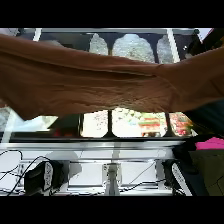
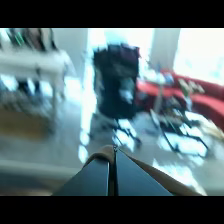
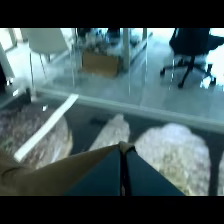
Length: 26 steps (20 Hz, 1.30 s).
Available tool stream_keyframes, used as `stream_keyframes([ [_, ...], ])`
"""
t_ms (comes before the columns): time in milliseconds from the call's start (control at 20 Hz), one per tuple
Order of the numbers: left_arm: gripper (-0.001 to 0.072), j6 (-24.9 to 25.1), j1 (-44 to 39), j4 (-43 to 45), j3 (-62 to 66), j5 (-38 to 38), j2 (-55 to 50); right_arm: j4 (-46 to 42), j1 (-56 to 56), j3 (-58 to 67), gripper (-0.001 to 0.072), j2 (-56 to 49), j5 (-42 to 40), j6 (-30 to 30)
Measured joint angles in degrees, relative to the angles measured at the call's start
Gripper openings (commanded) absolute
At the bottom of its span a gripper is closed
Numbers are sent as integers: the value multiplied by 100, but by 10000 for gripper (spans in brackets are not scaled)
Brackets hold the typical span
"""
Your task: Fold the clothes and pants, and hang the long-sleeved shirts on hangers.
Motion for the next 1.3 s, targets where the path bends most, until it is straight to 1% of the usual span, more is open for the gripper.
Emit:
stream_keyframes([
  [150,16,-31,0,323,-7,308,66,11,0,63,11,-109,-201,2],
  [250,17,-131,0,428,-11,258,-133,0,0,-61,11,-332,-269,2],
  [350,17,-214,0,487,-13,39,-501,-22,0,-262,11,-691,-319,2],
  [550,19,-289,-68,527,-15,-533,-1731,-57,0,-756,12,-1836,-647,4],
  [750,19,-254,-400,525,-15,-772,-3248,50,7,-1054,12,-3364,-1513,9],
  [900,19,-212,-748,544,-20,-739,-4380,269,35,-1134,12,-4564,-2190,13],
  [1000,19,-208,-953,555,-20,-603,-4972,354,61,-1152,12,-5158,-2524,13],
  [1200,20,-192,-1189,557,-20,-269,-5641,472,83,-1169,14,-5770,-3045,13],
  [1250,44,-192,-1215,553,-20,-181,-5711,479,90,-1169,123,-5836,-3154,13],
  [1300,235,-188,-1233,573,-20,-76,-5768,422,90,-1161,386,-5886,-3353,9],
])
